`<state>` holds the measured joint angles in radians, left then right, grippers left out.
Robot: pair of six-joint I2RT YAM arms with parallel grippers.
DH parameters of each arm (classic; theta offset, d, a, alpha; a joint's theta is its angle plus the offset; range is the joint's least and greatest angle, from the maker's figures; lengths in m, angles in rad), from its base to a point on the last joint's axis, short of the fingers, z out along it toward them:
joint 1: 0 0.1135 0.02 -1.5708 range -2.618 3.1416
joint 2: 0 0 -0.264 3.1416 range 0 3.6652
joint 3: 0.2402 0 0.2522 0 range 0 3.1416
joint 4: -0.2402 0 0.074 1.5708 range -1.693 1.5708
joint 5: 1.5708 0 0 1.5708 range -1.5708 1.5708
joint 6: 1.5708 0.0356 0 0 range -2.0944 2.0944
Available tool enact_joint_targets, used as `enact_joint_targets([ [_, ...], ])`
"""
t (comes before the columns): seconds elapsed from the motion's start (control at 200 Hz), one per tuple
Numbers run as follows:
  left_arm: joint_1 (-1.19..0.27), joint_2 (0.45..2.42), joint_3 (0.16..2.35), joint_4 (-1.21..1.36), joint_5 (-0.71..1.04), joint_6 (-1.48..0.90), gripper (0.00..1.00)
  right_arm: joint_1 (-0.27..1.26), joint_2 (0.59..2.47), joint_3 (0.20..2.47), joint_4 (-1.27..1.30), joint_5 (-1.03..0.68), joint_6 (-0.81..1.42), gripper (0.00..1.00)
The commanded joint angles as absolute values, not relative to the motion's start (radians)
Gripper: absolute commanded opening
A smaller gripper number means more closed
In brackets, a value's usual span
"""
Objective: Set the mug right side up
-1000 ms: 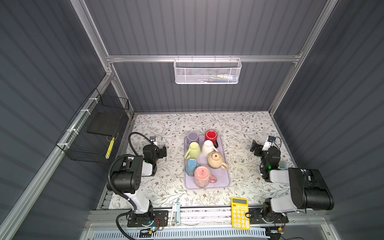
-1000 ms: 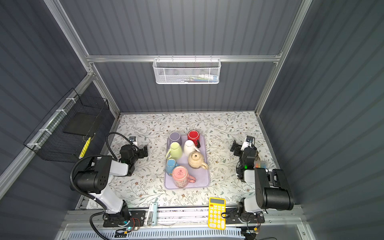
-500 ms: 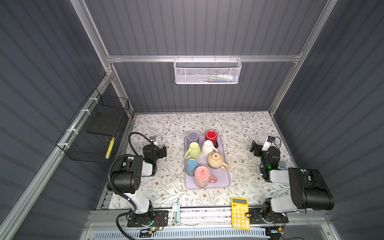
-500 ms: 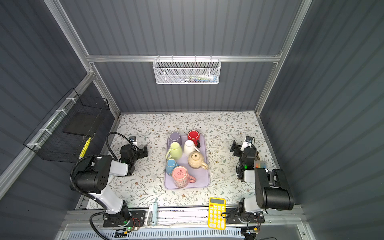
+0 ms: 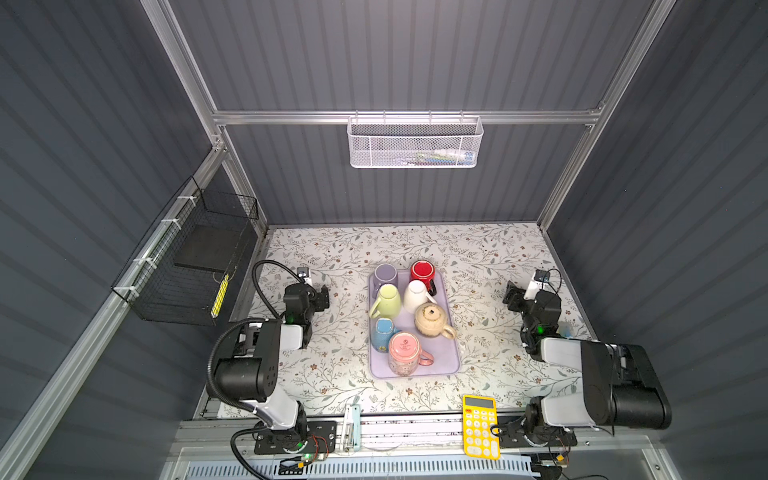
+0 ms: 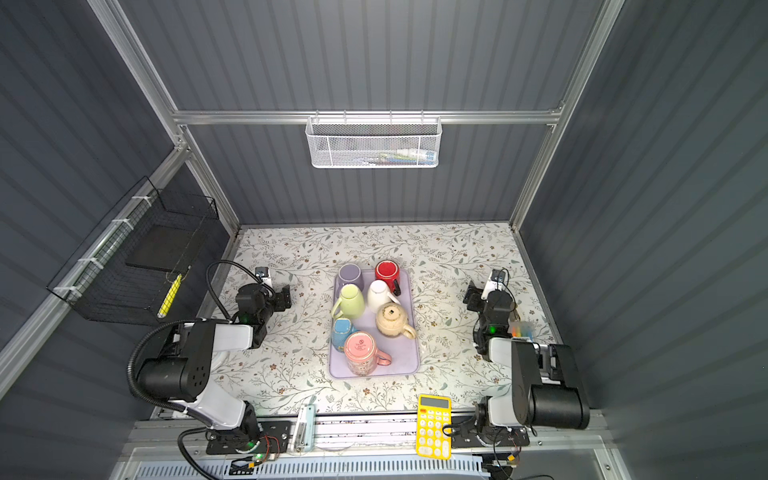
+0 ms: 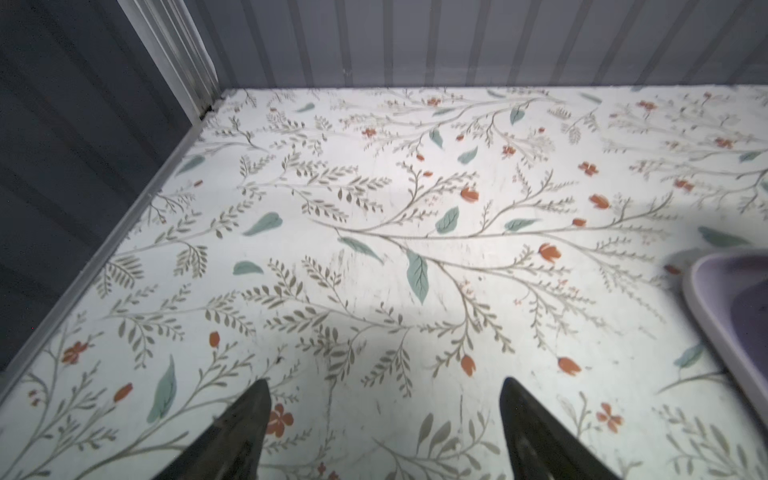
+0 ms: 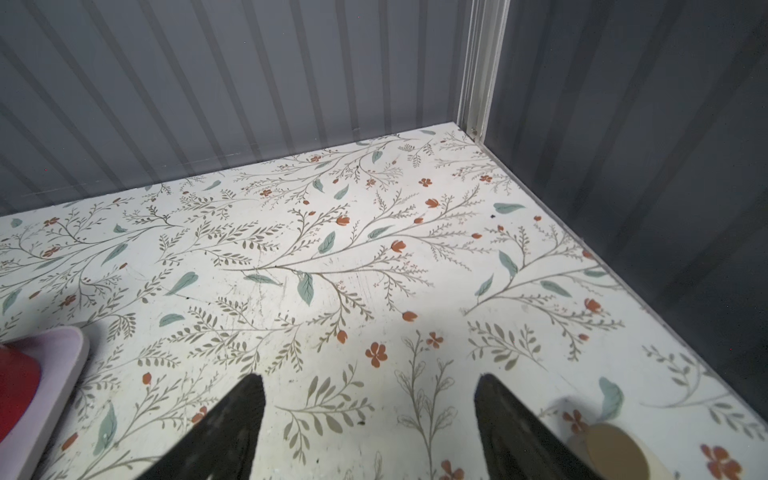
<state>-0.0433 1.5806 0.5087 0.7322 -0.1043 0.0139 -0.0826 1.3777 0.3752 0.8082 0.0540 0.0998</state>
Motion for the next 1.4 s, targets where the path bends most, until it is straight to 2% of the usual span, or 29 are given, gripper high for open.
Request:
enact_joint_targets([
  [0.0,-0.043,1.505,0.543,0.632,-0.109,0.006,0.85,-0.077,1.316,0.484,0.583,0.001,0.078,0.80],
  [0.135,-0.061,1.430,0.604,0.506,-0.100,-0.018,0.83,-0.069,1.259,0.552,0.421,-0.062,0.087,0.78],
  [0.34,-0.198,1.356,0.739,0.280,-0.176,0.021,0.83,-0.011,1.180,0.663,0.140,-0.160,0.054,0.76],
  [0.515,-0.236,1.309,0.848,0.123,-0.104,-0.019,0.81,0.086,1.076,0.704,0.018,-0.168,0.046,0.75],
  [0.675,-0.241,1.242,0.919,-0.029,-0.068,-0.066,0.81,0.174,1.025,0.767,-0.149,-0.176,0.015,0.68],
  [0.916,-0.242,1.115,0.984,-0.291,0.103,0.004,0.81,0.268,0.974,0.874,-0.497,-0.316,-0.128,0.66],
  [0.991,-0.242,1.077,0.973,-0.322,0.163,0.026,0.81,0.312,0.951,0.868,-0.519,-0.284,-0.149,0.65],
  [1.151,-0.242,1.039,0.921,-0.335,0.274,0.056,0.81,0.363,0.900,0.809,-0.493,-0.395,-0.166,0.65],
  [1.396,-0.244,1.026,0.865,-0.290,0.384,0.045,0.80,0.481,0.916,0.747,-0.550,-0.383,-0.283,0.64],
])
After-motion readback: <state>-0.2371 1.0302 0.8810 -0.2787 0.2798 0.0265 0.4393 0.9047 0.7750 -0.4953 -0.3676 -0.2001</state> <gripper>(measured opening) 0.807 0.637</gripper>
